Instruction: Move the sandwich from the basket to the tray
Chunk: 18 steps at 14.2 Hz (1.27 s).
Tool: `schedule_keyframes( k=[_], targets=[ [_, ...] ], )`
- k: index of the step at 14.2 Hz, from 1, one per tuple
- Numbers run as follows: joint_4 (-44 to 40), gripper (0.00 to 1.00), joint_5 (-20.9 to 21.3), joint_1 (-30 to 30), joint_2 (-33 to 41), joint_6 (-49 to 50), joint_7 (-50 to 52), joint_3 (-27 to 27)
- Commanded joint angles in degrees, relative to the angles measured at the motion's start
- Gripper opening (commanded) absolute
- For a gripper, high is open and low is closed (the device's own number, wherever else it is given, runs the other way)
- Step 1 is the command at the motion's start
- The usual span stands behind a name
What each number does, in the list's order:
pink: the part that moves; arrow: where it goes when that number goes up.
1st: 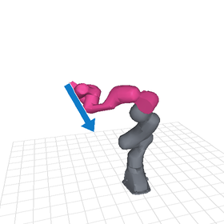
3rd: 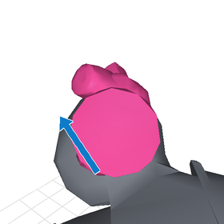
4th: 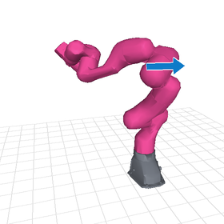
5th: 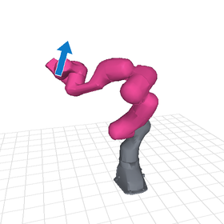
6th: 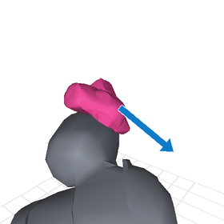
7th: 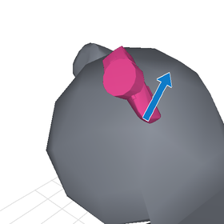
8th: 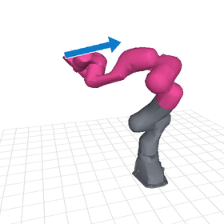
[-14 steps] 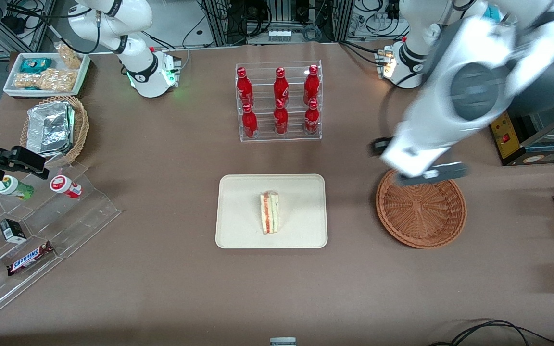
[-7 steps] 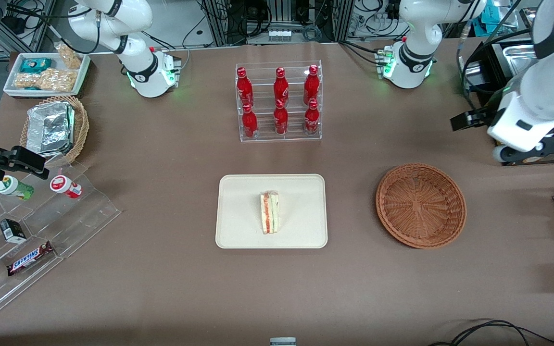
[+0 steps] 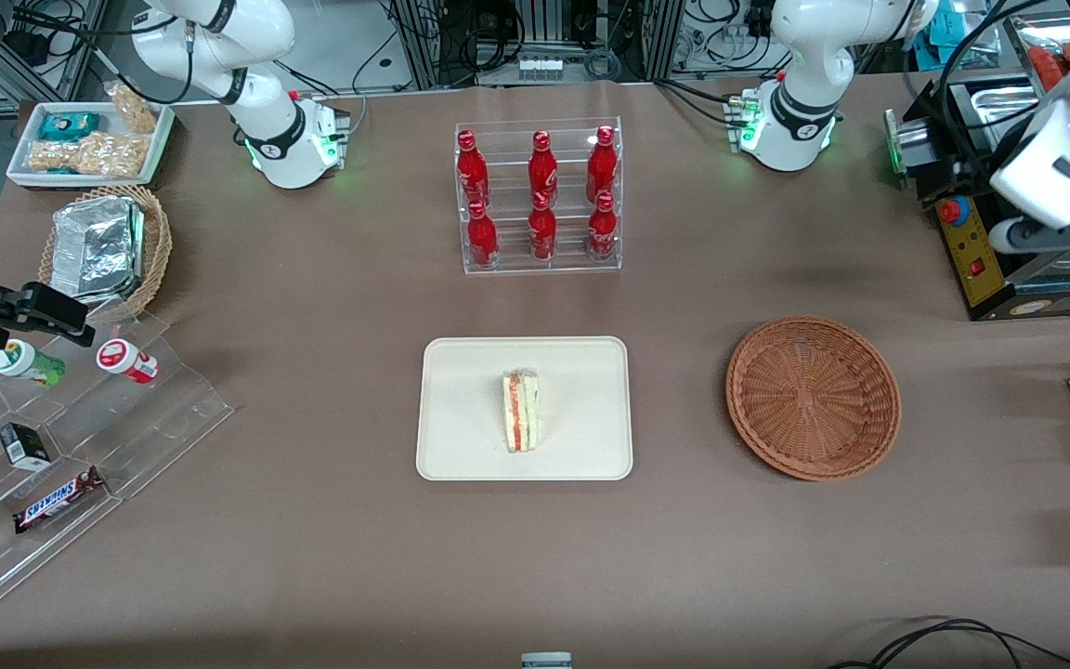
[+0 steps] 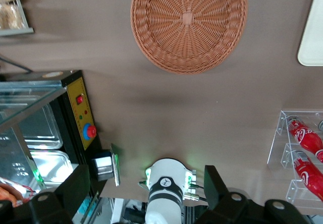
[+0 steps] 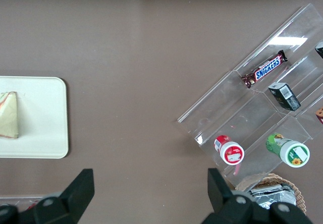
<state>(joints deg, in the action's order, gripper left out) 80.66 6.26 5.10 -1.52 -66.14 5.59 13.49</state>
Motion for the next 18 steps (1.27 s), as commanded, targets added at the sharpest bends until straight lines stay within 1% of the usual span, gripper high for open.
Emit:
schedule_keyframes(
  k=[1,2,3,4,7,9,10,11,13,18],
  targets=[
    [2.4,1.00,-0.6,1.9,2.6,-4.4,-1.6,0.5],
    [2.4,1.00,-0.8,4.8,2.7,-4.7,-1.9,1.8],
    [2.4,1.00,-3.1,6.7,3.0,-5.1,-2.2,3.0],
    [2.2,1.00,-5.6,6.8,3.5,-4.4,-2.0,2.7],
    [2.0,1.00,-4.9,6.9,3.6,0.4,-1.5,1.9],
    [4.2,1.00,-4.7,6.2,4.2,-5.4,-0.1,1.5],
    [5.5,1.00,-4.6,6.1,4.9,-7.8,2.6,1.5],
    [6.2,1.00,-4.6,4.8,5.1,-9.7,5.1,1.3],
    [5.6,1.00,-4.6,2.7,4.8,-10.1,6.2,-0.5],
    [4.1,1.00,-4.7,3.0,4.2,-10.1,5.9,-0.6]
  ],
)
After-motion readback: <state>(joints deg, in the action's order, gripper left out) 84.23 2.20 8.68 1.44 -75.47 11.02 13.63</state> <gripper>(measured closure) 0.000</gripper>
